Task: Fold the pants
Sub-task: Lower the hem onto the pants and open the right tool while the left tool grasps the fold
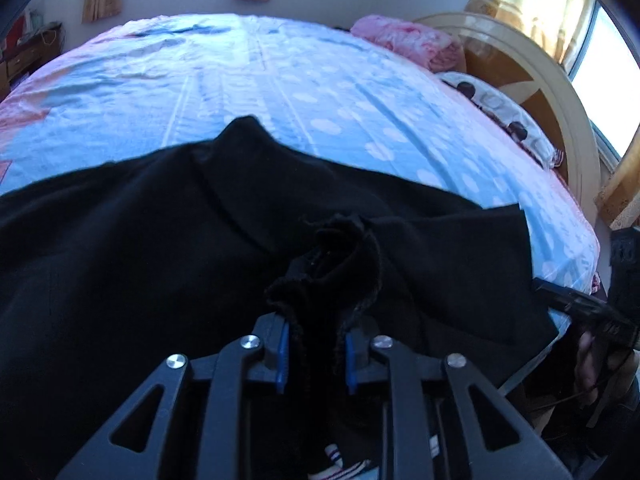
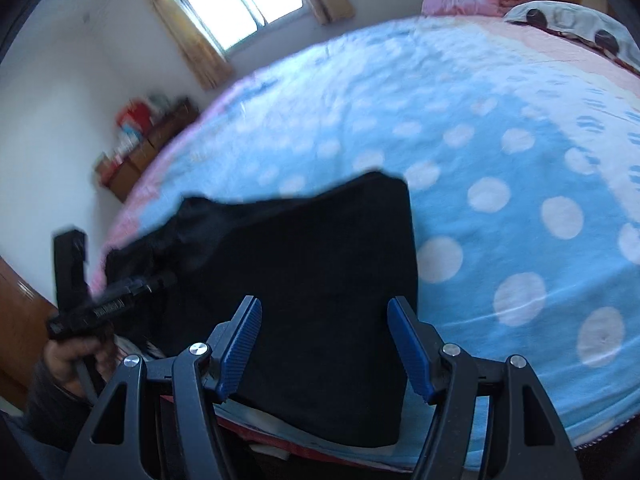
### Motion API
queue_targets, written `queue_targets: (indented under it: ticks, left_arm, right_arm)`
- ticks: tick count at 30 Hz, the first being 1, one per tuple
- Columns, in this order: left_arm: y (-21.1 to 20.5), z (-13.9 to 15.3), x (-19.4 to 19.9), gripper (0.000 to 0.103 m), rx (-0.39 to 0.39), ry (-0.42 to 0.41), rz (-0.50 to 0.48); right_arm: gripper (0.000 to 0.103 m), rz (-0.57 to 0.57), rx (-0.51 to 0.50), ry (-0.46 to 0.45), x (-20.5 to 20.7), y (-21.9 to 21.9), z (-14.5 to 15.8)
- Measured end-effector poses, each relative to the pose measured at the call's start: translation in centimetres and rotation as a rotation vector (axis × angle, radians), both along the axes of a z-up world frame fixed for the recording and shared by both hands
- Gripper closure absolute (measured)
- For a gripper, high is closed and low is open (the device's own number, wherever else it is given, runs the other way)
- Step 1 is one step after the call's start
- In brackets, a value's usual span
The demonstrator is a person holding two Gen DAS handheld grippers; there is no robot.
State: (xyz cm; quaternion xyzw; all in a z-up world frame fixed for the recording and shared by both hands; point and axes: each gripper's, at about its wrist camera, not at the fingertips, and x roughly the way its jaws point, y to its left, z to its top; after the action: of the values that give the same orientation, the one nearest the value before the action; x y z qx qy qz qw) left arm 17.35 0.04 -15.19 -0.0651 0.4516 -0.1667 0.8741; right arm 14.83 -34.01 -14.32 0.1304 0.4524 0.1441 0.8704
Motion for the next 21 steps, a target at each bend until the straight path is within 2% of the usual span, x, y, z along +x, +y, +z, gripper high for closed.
queue_targets:
  ticks: [3, 5, 7, 10, 13, 16, 17, 19, 21]
  left_arm:
    - [-0.2, 0.2, 0.0, 0.071, -0.002, -0.019, -0.019]
    - [-0.3, 0.6, 0.0, 0.057, -0.005, -0.03, -0.026]
    - [-0.2, 1.3, -0.2, 0.044, 0.014, -0.074, -0.015]
    - [0.5, 2.2, -0.3, 0.026, 0.029, -0.117, 0.025]
    - [1.4, 2.7, -0.4, 0.025, 0.047, -0.149, 0.059]
    - [1.7, 2.3, 0.0, 0.018, 0.11, -0.141, 0.087]
    - [1.7, 1.8, 0.2, 0.018, 0.15, -0.134, 0.092]
    - [1.9, 1.1, 0.6, 0.018, 0.181, -0.115, 0.1]
    - [2.4, 1.1, 0.4, 0.018, 0.161, -0.114, 0.101]
  right_arm:
    - [0.036, 0.02, -0.035, -0.002, -0.1, 0.3, -0.2]
    - [0.036, 0.027, -0.052, 0.003, -0.3, 0.4, 0.2]
    - [0.036, 0.015, -0.033, -0.001, -0.3, 0.2, 0.8]
    - [0.036, 0.013, -0.007, -0.056, -0.2, 0.1, 2.5]
    - [0.036, 0.03, -0.009, -0.119, 0.5, 0.5, 3.9]
    - [0.036, 0.063, 0.004, -0.134, 2.0, 1.3, 4.0]
    - [0.036, 0.059, -0.02, -0.131, 2.9, 1.7, 3.6]
    - [0.036, 0.055, -0.104, -0.068, 4.7, 2.2, 2.1]
    - [0.036, 0.019, -0.15, 0.023, 6.1, 2.0, 0.7]
